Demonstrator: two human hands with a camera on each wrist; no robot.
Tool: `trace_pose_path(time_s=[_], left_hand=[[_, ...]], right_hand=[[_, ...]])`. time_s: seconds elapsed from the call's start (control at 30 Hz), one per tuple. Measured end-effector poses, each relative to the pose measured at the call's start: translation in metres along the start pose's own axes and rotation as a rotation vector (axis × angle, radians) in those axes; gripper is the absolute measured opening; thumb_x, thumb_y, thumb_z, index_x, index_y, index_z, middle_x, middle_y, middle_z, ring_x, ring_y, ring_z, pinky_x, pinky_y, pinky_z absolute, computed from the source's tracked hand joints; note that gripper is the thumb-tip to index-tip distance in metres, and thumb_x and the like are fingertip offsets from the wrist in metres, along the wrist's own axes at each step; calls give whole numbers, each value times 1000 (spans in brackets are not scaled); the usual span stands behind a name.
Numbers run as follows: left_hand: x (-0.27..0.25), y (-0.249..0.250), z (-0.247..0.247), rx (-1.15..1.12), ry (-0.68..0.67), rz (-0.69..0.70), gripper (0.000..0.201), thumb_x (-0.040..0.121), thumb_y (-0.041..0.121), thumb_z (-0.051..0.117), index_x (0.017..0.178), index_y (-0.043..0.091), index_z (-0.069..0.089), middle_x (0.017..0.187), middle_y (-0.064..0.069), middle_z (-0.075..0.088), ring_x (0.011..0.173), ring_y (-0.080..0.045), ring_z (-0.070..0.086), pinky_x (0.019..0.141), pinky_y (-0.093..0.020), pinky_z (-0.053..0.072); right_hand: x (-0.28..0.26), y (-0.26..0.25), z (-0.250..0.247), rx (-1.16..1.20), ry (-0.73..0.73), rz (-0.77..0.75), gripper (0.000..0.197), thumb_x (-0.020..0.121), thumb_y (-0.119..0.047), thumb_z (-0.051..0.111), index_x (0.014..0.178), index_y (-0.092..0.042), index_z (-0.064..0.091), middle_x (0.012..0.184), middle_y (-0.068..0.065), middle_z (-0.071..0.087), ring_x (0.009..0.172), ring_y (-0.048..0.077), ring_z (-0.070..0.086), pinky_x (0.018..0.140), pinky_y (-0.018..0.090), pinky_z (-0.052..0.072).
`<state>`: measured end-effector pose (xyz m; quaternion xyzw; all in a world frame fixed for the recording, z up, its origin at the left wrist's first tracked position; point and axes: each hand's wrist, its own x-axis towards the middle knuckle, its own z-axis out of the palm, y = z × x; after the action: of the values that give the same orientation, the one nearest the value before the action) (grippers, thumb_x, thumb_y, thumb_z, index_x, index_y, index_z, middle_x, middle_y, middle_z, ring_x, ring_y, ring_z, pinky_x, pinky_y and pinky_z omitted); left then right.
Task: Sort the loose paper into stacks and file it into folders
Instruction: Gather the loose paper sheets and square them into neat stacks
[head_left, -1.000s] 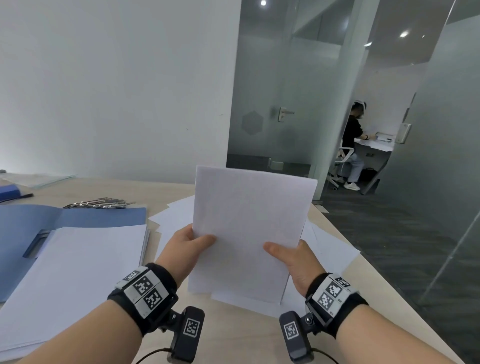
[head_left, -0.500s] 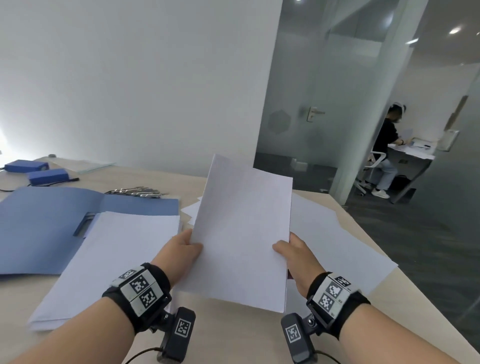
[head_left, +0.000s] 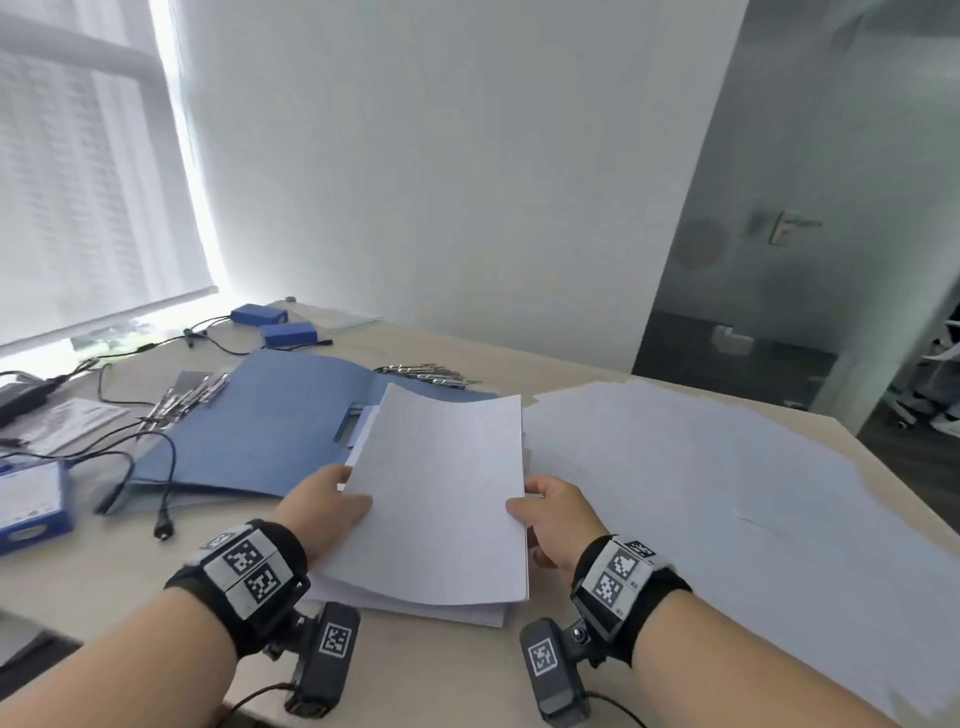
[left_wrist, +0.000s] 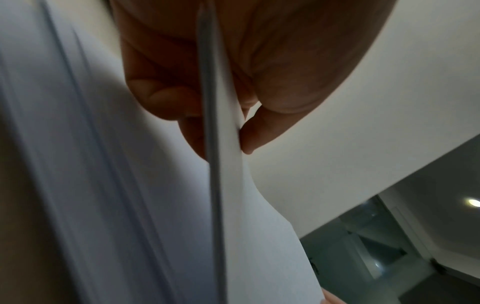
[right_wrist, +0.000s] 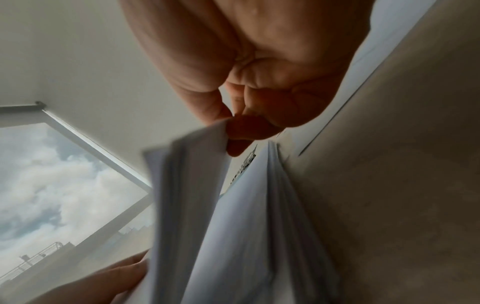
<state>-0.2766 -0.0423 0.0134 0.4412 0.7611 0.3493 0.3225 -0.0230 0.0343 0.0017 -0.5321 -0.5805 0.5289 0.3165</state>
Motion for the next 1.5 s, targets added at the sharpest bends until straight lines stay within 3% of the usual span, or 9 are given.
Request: trace_pose_path(time_s=[0.17,0.33,0.6,0.8,1.07,1.17,1.23,1.4,1.5], left_hand=[[-1,-13,-14,-5,38,-1,35,92,19,64,127,12,65,107,1,71,96,-21,68,92,-36,53],[-2,-3,-8,9,85,66,58,95,29,63,149,15,46,152,-5,48,139,-26,45,113,-40,36],[-21,58,68,-267,-75,280,17,96,20,61,103,31,71,107,12,71,105,-8,63,82,-28,47],[-34,92,160,-448,-284,230,12,91,25,64,91,26,76,103,7,75,100,-11,70,80,-36,56],[-42,126,257,-612,-404,152,22,97,9,56,86,15,74,101,0,77,103,-18,72,82,-40,54],[-39,138,277,-633,-383,159,26,95,9,56,81,19,76,101,1,77,104,-16,70,88,-42,54],[-35,142,285,-615,-340,182,23,94,11,57,85,21,77,100,5,77,104,-15,69,90,-41,55],[-17,150,295,-407,-250,353,23,95,18,59,90,33,76,96,24,73,92,-2,65,75,-21,47],[1,147,301,-232,-312,406,26,96,19,56,97,40,72,117,28,67,88,1,63,69,-10,40]], right_hand=[[4,3,23,-6,-6,-31,13,91,-6,62,94,-14,72,92,7,77,69,18,69,53,24,48],[3,10,13,-96,17,42,15,92,-23,62,98,-13,71,71,3,65,53,15,53,48,24,42],[-10,8,-59,-219,86,5,17,92,-32,57,100,-22,68,76,-1,69,56,14,54,50,22,39],[-28,29,-145,-355,202,7,21,89,-38,56,89,-22,70,79,-7,72,68,11,60,72,31,52],[-52,80,-265,-409,449,148,26,89,-31,59,82,-6,63,69,-4,55,63,16,48,64,29,41],[-54,95,-301,-423,498,182,19,89,-34,58,87,-19,69,85,-9,67,85,17,63,82,34,52],[-52,101,-318,-503,498,217,20,91,-38,57,101,-29,71,113,-10,68,112,17,61,96,34,49],[-37,100,-339,-792,370,310,52,97,-43,50,148,-31,45,159,-6,34,147,21,29,116,36,28],[-19,97,-345,-912,289,308,65,97,-51,47,156,-31,30,167,-6,16,154,19,14,125,39,16]])
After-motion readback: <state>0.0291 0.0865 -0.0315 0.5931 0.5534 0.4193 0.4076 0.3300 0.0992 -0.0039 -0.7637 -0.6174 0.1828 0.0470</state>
